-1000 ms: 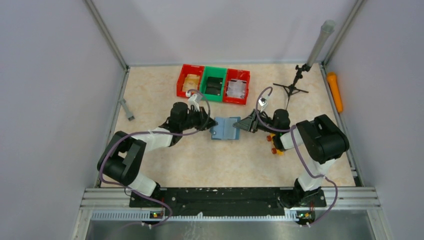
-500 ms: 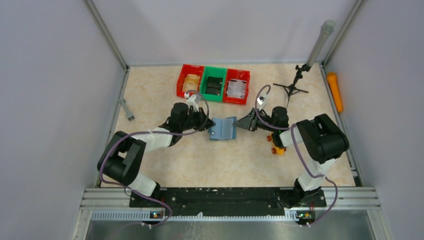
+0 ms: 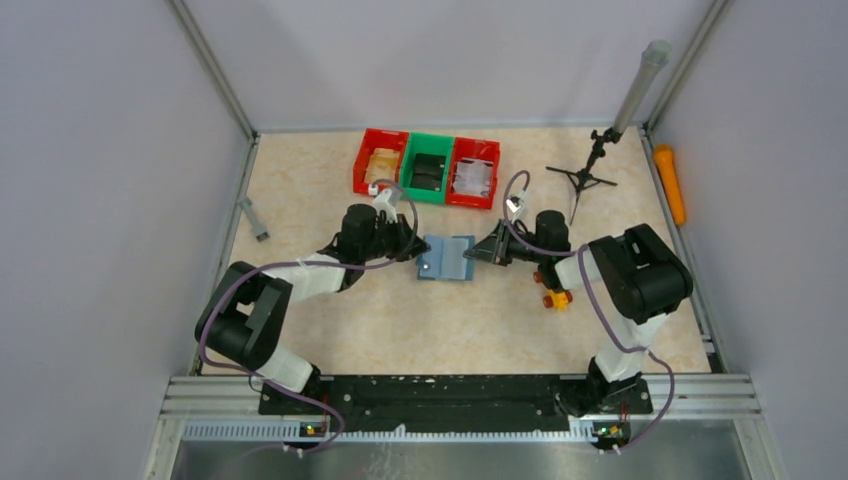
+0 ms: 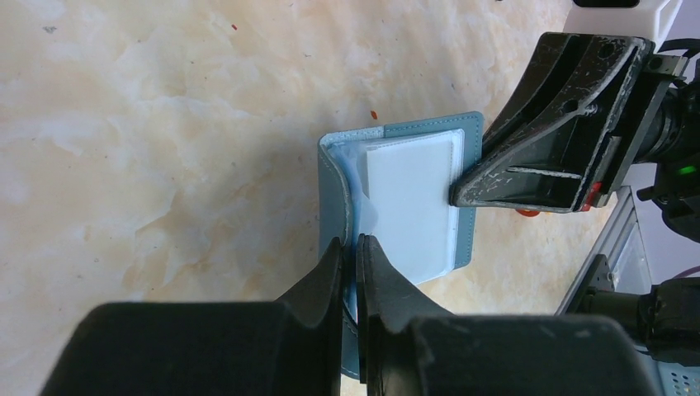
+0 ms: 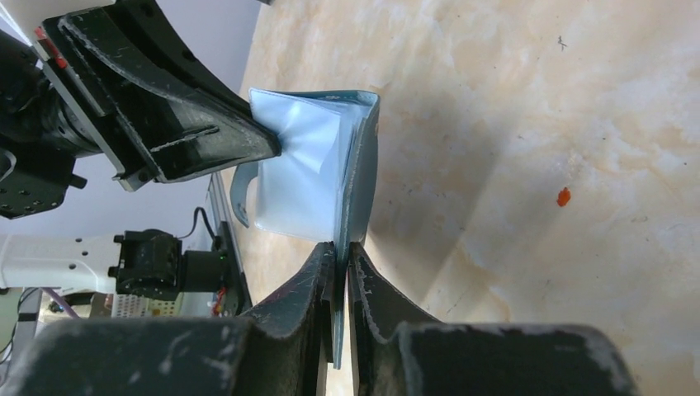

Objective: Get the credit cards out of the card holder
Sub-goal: Remove the credit card from the card holder.

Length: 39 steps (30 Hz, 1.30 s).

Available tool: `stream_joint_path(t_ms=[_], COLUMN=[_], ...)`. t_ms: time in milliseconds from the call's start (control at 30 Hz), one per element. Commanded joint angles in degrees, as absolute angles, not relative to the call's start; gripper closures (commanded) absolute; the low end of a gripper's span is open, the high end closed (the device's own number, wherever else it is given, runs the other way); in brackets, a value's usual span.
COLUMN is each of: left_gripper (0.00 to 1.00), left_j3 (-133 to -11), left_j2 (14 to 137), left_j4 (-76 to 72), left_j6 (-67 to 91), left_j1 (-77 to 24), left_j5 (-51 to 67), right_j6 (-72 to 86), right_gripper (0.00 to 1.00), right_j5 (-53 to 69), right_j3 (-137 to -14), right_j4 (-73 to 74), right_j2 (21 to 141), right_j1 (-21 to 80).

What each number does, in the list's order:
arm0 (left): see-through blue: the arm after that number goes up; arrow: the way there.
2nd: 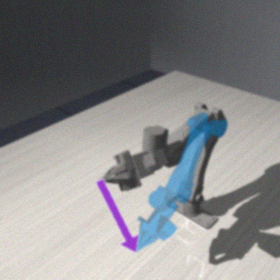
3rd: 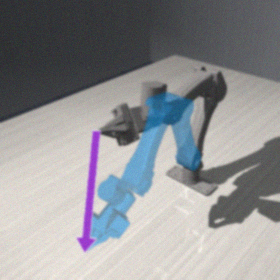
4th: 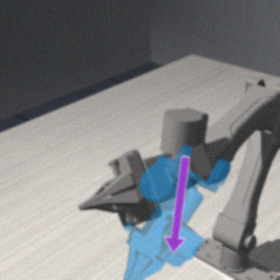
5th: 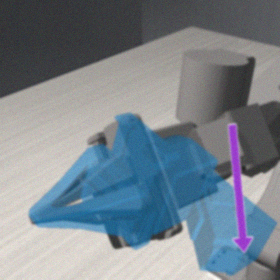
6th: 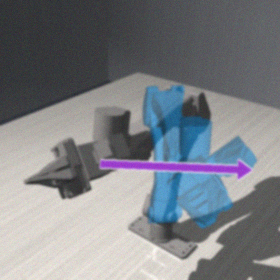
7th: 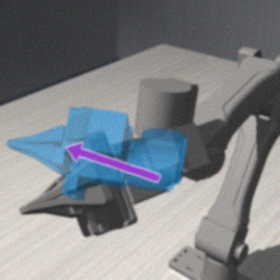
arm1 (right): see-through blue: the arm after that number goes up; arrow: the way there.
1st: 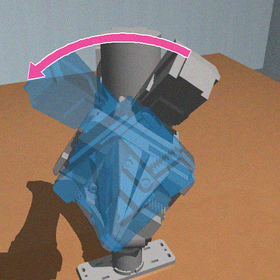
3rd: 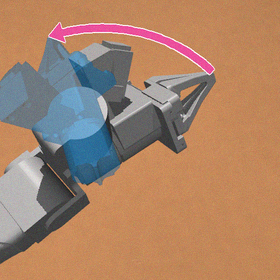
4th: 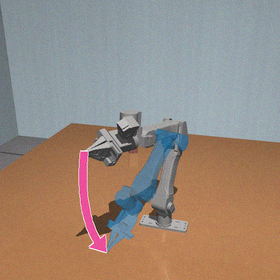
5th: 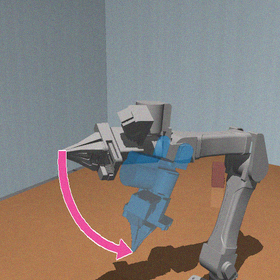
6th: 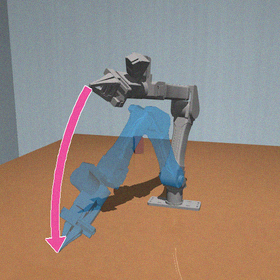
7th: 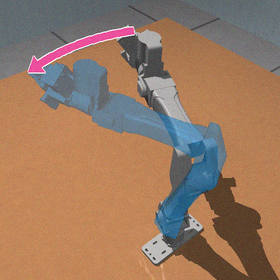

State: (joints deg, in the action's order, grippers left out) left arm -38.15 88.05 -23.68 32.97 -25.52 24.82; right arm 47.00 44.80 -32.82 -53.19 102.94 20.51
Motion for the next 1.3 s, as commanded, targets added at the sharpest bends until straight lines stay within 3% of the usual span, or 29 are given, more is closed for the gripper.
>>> stream_joint_path(t_ms=[0, 200, 500, 633, 700, 833, 967, 1267], left_gripper=[0.91, 0.9, 0.9, 0.86, 0.76, 0.41, 0.21, 0.07], left_j3=[-40.09, -40.51, -44.1, -46.25, -47.39, -49.35, -52.66, -59.93], left_j2=[87.91, 89.28, 94.95, 95.95, 95.97, 96.52, 97.43, 101.25], left_j4=[-25.84, -26.79, -24.99, -20.49, -16.91, -12.44, -6.23, 9.43], left_j6=[33.45, 33.97, 35.34, 33.43, 31.61, 29.36, 25.5, 18.64], left_j1=[-25.13, -25.14, -25.22, -25.91, -26.69, -28.17, -30.49, -37.16], left_j5=[25.27, 27.83, 32.29, 30.78, 28.13, 25.93, 22.8, 9.22], right_j6=[44.13, 40.07, 37.85, 37.29, 37.06, 36.85, 36.87, 36.87], right_gripper=[0.91, 0.82, 0.76, 0.76, 0.77, 0.81, 0.83, 0.85], right_j5=[43.94, 41.45, 40.21, 39.87, 39.74, 39.32, 38.94, 38.62], right_j3=[-35.04, -36.55, -38.78, -39.24, -39.49, -39.7, -39.74, -39.64], right_j4=[-51.35, -44.73, -41.39, -40.55, -40.07, -39.51, -39.04, -39.08], right_j2=[102.94, 101.9, 103.21, 103.34, 103.36, 103.34, 103.28, 103.03], right_j1=[21.16, 22.54, 25.27, 25.83, 26.02, 26.13, 26.11, 26.1])
